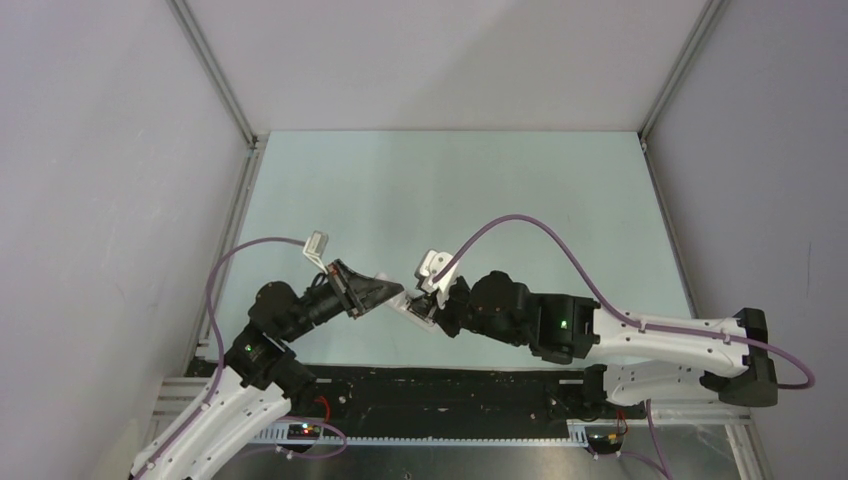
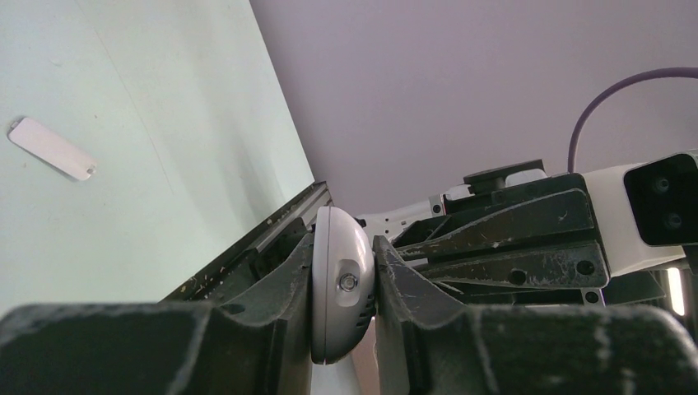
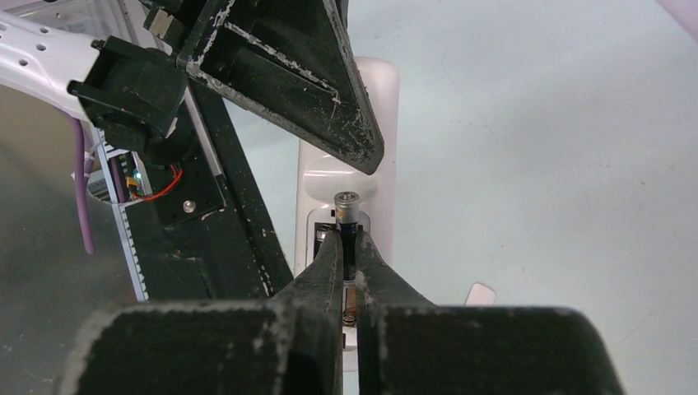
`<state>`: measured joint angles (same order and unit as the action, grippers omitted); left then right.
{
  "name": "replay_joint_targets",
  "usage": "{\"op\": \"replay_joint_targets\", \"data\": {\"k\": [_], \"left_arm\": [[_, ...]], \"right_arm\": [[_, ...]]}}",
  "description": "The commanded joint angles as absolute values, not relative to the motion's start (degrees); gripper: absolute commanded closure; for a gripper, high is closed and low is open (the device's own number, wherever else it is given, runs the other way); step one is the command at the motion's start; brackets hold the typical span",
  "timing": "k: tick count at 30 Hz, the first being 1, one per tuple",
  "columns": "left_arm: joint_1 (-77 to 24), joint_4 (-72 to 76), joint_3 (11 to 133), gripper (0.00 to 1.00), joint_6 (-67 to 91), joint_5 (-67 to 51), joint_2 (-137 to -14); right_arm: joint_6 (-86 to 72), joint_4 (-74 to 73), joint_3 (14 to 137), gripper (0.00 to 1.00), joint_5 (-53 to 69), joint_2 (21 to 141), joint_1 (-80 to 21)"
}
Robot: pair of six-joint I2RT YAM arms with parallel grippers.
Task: Load the batteries into the remote control
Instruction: Load the battery into the remote control.
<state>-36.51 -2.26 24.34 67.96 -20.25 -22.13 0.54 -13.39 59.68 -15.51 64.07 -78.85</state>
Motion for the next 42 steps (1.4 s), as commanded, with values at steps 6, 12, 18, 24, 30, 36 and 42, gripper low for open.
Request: {"op": "replay_joint_targets", "data": {"k": [6,12,18,24,30,36,42], "left_arm": [[-36.77,3.06,28.47,1.00,69.94,-23.88,-22.56],[-36.77,3.33,28.15,1.00,70.47,-23.93,-22.41],[-36.77,3.51,28.00,0.99,70.53,-23.99,-22.56],[-36.81,3.68,27.64,0.99,70.52,-23.81,-22.76],[-36.78,3.77,27.23,0.99,70.44,-23.90,-23.65],[-36.76,3.77,26.81,0.99,70.52,-23.53,-23.65],[-36.77,3.87,26.51,0.99,70.59,-23.45,-23.55]], "right_arm": [[3.09,-14.80,58.14,0.88,-17.13,61.97,-78.98],[2.77,-14.66,57.59,0.79,-17.75,61.90,-78.97],[2.79,-14.13,57.29,0.73,-18.70,62.02,-78.99],[2.52,-13.27,56.96,0.71,-19.11,61.66,-79.03],[2.76,-10.96,56.62,0.67,-17.73,60.22,-79.00],[2.61,-9.66,56.62,0.60,-17.47,59.29,-78.99],[2.19,-7.40,56.35,0.57,-17.27,58.88,-79.06]]}}
